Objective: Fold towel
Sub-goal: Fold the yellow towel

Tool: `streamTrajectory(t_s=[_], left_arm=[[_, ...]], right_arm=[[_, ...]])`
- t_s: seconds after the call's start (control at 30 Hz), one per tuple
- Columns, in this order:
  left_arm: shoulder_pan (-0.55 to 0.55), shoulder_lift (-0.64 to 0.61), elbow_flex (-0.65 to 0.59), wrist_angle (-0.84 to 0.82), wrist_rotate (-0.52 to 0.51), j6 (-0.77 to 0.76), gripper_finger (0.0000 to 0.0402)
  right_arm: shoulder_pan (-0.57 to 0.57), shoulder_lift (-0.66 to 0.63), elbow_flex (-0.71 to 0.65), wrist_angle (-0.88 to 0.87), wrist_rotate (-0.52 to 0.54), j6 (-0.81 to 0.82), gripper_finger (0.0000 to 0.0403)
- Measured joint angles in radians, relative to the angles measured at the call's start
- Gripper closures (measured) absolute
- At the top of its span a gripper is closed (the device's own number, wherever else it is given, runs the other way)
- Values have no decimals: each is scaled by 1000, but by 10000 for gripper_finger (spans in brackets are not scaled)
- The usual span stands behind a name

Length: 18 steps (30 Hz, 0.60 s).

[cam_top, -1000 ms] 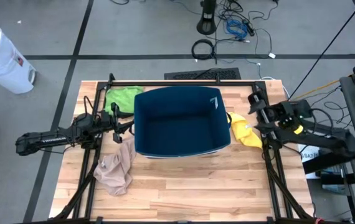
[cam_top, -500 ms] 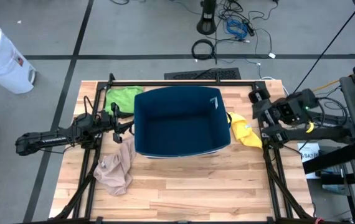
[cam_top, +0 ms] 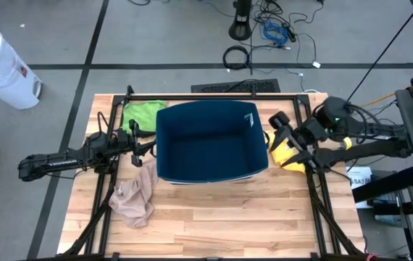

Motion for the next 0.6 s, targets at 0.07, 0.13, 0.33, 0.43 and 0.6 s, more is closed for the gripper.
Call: streamTrajectory(t_s=[0.07, 0.13, 0.33, 0.43, 0.6], left_arm=[[0, 0, 0, 0, 0, 0, 223], [0, 0, 0, 0, 0, 0, 223], [0, 0, 0, 0, 0, 0, 223], [0, 0, 0, 0, 0, 0, 223], [0, 0, 0, 0, 0, 0, 223]], right_arm=[[22, 11, 8, -51, 2, -8, 190], [46, 18, 8, -92, 3, -9, 190], [113, 27, 8, -204, 18, -13, 190], [146, 25, 8, -270, 40, -13, 190], [193, 24, 8, -383, 41, 24, 190]])
